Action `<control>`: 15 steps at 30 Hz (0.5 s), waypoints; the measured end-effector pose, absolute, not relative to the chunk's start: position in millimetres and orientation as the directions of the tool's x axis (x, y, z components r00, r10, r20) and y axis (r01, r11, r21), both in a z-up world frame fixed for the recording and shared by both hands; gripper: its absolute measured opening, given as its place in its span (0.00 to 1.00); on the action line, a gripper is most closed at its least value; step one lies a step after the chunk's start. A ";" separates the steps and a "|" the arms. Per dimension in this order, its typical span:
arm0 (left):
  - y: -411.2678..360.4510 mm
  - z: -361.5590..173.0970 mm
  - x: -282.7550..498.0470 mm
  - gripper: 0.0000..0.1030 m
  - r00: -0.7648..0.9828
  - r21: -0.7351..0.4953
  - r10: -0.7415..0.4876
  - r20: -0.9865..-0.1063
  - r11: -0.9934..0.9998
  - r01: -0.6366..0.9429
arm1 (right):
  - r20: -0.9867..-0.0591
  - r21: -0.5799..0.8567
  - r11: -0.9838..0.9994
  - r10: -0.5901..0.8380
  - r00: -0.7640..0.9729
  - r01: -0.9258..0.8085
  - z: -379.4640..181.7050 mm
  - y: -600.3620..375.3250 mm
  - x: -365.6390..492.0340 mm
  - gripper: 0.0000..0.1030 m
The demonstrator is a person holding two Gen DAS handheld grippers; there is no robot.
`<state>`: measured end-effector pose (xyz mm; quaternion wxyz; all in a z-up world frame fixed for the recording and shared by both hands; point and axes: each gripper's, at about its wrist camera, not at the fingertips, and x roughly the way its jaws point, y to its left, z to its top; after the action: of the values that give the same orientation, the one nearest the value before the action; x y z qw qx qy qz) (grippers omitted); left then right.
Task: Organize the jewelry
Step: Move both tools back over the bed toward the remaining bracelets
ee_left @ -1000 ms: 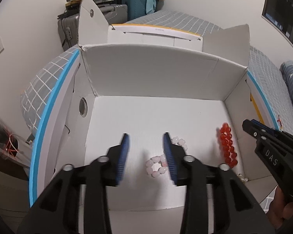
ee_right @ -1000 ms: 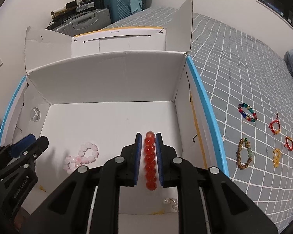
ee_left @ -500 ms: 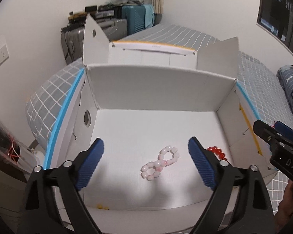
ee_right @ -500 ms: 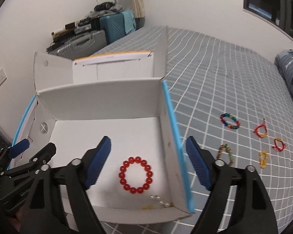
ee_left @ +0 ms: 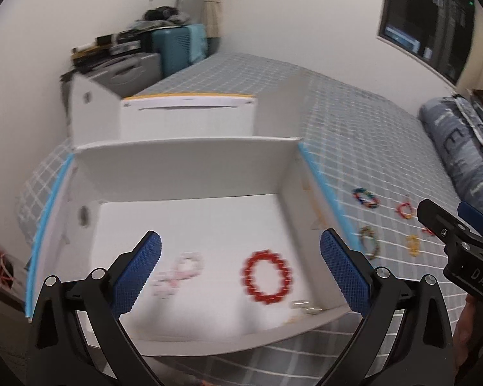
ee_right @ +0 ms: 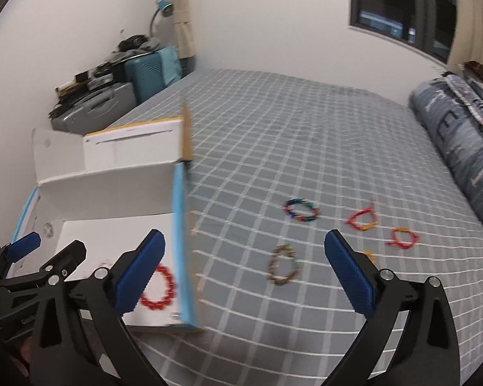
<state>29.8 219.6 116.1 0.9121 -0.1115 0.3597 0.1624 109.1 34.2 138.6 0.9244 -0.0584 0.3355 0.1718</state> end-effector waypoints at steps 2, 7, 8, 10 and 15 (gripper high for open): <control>203.4 122.1 38.5 0.94 0.702 -0.079 0.202 -0.683 0.935 -0.346 | -0.637 0.008 0.944 0.259 0.726 -0.330 141.9 14.6 114.5 0.93; 155.9 128.1 67.4 0.94 0.717 -0.076 0.145 -0.682 0.961 -0.267 | -0.648 0.004 0.966 0.198 0.735 -0.257 141.3 -37.2 136.9 0.93; 148.5 128.0 73.2 0.94 0.716 -0.076 0.135 -0.685 0.964 -0.255 | -0.653 0.005 0.969 0.192 0.733 -0.249 140.7 -44.1 141.6 0.93; 129.9 128.0 87.9 0.94 0.711 -0.076 0.108 -0.695 0.972 -0.221 | -0.668 0.017 0.971 0.187 0.720 -0.237 138.6 -63.2 154.3 0.93; 85.9 120.7 126.3 0.94 0.693 -0.052 0.076 -0.717 0.985 -0.162 | -0.700 0.033 0.985 0.146 0.699 -0.172 127.0 -109.2 186.9 0.93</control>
<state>126.3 85.9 120.7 0.9183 -0.0556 0.3867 0.0646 186.9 -109.2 127.0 0.9216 -0.0173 0.3781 0.0863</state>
